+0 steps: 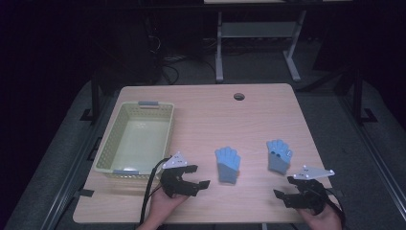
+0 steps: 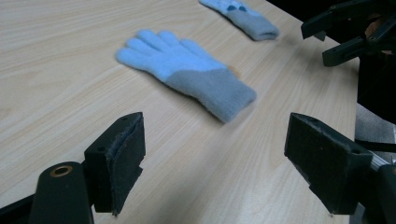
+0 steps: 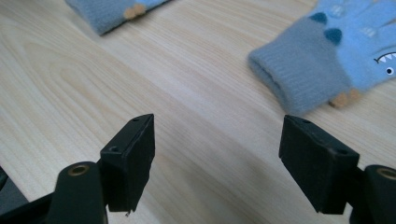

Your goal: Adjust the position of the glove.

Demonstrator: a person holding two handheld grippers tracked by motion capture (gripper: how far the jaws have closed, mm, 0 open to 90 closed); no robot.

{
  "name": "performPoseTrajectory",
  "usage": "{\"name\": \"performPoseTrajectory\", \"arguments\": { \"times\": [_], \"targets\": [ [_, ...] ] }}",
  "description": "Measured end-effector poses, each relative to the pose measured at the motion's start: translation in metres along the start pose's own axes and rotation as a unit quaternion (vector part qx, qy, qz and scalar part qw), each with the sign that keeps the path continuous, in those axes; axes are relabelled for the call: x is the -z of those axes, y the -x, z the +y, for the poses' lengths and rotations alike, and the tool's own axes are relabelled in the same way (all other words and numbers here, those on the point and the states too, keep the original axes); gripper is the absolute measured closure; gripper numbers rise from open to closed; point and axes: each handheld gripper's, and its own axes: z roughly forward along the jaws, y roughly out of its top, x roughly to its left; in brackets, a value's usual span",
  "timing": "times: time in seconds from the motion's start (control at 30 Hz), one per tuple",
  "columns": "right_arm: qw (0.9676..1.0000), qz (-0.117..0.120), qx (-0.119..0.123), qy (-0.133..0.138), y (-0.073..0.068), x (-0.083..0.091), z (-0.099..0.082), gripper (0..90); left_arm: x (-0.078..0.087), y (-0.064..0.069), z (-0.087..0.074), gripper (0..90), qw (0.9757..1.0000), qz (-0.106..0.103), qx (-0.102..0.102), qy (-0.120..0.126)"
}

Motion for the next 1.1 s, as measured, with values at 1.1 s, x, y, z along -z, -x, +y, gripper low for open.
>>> {"name": "performPoseTrajectory", "arguments": {
  "times": [1.1],
  "targets": [
    [0.9986,0.012,0.044,-0.029,-0.006,-0.009,0.044,24.5,0.010,0.001,-0.001,19.9,0.9997,0.001,0.011,0.023]
  ]
}}
